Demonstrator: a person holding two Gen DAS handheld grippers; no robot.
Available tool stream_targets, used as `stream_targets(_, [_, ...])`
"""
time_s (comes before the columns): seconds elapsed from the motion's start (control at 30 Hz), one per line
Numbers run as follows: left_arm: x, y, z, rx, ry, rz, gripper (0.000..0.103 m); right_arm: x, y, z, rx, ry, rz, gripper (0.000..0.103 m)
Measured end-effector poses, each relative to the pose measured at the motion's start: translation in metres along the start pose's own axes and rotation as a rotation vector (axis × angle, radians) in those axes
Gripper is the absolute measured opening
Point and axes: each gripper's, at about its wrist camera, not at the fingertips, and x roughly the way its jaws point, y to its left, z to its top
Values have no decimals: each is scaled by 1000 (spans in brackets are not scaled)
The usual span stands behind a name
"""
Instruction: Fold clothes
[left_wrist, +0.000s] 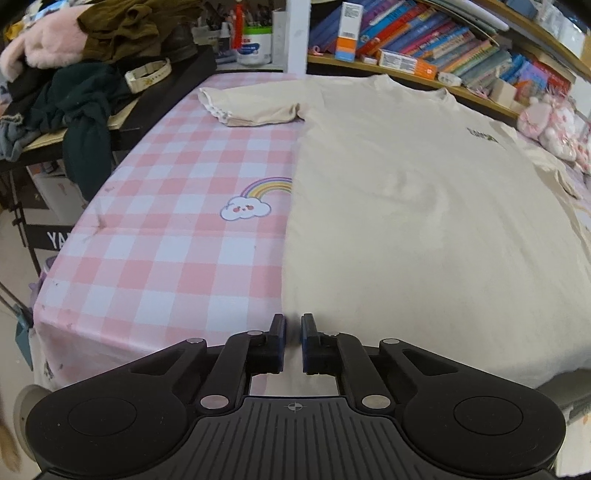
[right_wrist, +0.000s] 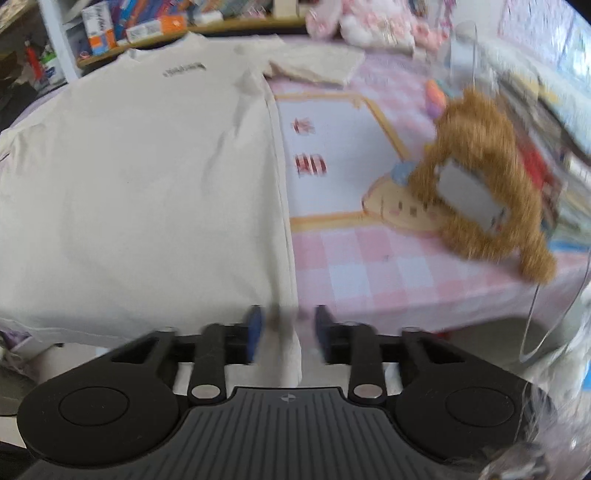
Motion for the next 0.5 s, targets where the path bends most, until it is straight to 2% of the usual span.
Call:
stream_targets(0.1, [0,1,0,-2,-1,-5,7,-9,17,3,-35,-65,-8,37])
stream_targets(0.27, [0,1,-2,18,-5,-9,8,-20,47,10,-60,-165,-3,55])
stream_targets(0.33, [-1,0,-1,24,-9,-2,13,-22,58,15,-54,-190,10,56])
stream_targets(0.5, [-14,-1,4,-5,-98,-24,18,-26,82,27,-54,-221,38,60])
